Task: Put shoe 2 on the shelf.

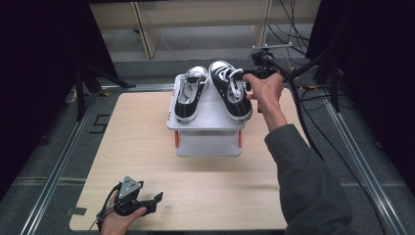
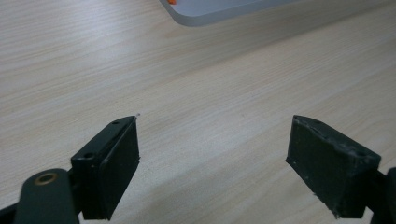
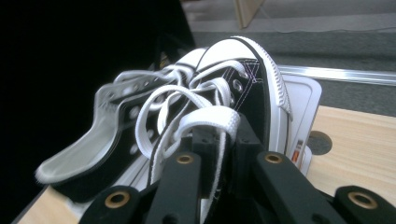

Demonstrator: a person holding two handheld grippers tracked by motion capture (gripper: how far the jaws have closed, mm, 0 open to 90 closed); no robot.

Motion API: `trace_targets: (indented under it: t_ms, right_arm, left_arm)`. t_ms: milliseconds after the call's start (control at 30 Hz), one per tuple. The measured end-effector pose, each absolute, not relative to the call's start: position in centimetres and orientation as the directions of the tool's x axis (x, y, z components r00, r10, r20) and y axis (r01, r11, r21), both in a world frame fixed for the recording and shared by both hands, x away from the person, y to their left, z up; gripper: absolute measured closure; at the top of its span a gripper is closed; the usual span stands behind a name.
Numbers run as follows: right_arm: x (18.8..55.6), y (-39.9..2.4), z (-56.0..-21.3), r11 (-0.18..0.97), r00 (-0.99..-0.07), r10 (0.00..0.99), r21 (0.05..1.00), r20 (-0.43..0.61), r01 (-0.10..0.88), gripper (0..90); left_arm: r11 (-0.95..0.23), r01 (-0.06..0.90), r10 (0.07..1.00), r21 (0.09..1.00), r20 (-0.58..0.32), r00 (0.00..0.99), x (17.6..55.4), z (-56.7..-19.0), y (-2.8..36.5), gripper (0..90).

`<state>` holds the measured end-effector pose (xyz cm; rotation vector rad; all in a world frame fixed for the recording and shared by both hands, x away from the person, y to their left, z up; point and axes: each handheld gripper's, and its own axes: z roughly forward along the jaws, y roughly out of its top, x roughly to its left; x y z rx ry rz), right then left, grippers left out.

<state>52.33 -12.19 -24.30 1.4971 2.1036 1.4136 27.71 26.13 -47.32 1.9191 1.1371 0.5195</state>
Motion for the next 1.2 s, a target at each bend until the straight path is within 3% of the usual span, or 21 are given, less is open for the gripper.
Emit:
trace_targets:
  t_ms: [233,567,767,1033,1133,1200]
  right_arm:
    - [54.0,-10.3,-25.0,-0.030,-0.377,0.858,0.769,0.347,0.639,84.0]
    - [54.5,-8.2,-26.0,-0.033,-0.300,0.907,0.759,0.296,0.650,83.5]
    - [54.0,-7.4,-26.2,-0.075,-0.296,0.888,0.745,0.353,0.663,81.9]
    - [53.7,-5.8,-26.4,0.011,-0.336,0.886,0.710,0.319,0.704,79.3]
    - [54.0,-6.3,-26.8,0.067,-0.357,0.897,0.717,0.261,0.693,79.3]
    - [54.0,-6.7,-27.1,0.025,-0.341,0.888,0.706,0.310,0.708,79.2]
  left_arm:
    - [-0.242,0.520,0.857,0.819,-0.070,0.510,27.5,-47.2,25.9,16.1]
    - [-0.253,0.501,0.848,0.828,-0.059,0.526,27.6,-47.1,25.9,16.1]
    - [-0.238,0.524,0.857,0.818,-0.077,0.510,27.4,-47.1,25.7,16.1]
    - [-0.233,0.521,0.857,0.821,-0.080,0.510,27.3,-47.1,25.7,16.1]
    - [-0.232,0.518,0.855,0.823,-0.080,0.512,27.3,-47.1,25.8,16.1]
    - [-0.249,0.508,0.851,0.825,-0.065,0.522,27.4,-47.1,25.8,16.1]
